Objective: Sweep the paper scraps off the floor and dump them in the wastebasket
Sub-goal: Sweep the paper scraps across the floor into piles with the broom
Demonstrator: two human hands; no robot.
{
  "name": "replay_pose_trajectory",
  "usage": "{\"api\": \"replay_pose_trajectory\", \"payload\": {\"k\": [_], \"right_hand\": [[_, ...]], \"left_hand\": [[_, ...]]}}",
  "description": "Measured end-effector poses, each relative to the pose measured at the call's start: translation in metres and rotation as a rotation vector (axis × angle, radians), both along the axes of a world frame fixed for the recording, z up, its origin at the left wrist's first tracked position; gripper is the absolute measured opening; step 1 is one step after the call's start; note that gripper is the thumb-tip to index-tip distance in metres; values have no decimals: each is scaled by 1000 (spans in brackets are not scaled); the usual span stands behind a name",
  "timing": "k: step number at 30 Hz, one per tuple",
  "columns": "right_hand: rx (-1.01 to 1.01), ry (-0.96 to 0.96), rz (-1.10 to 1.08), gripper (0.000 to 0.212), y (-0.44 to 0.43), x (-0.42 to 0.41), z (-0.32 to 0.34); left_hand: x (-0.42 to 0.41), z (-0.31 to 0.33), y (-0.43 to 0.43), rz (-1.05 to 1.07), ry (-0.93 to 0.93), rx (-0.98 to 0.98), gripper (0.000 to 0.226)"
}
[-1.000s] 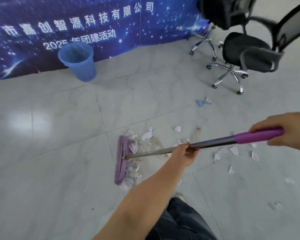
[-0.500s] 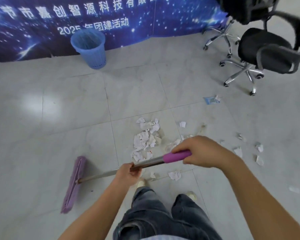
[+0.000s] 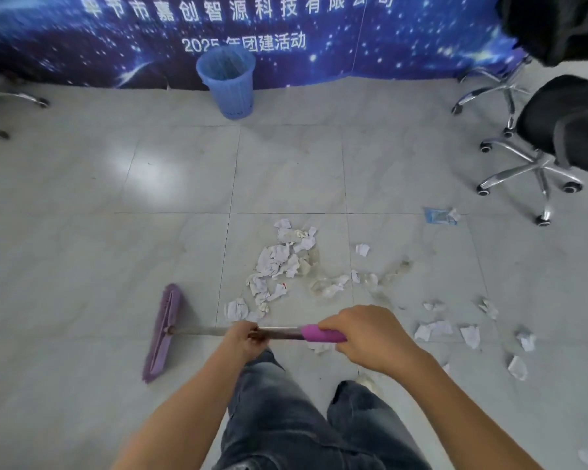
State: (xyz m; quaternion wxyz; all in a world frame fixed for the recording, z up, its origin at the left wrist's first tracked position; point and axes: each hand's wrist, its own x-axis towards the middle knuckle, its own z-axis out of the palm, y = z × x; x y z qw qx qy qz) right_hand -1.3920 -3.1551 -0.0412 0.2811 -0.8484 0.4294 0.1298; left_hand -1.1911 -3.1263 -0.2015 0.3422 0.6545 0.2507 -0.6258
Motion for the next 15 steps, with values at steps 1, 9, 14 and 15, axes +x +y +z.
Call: {"api": "replay_pose_trajectory", "payload": {"k": [1, 9, 14, 15], "right_hand": [[12, 18, -30, 37, 1, -27, 8], [-102, 5, -548, 12, -23, -197, 85], [-201, -80, -711, 45, -20, -242, 108], [-198, -103, -684, 51, -17, -243, 111]], "left_hand": [[-28, -2, 0, -13, 6, -17, 34], [-225, 64, -28, 123, 277, -181, 20], [-274, 104, -22, 316, 383, -228, 19], [-272, 107, -16, 343, 387, -229, 19]]}}
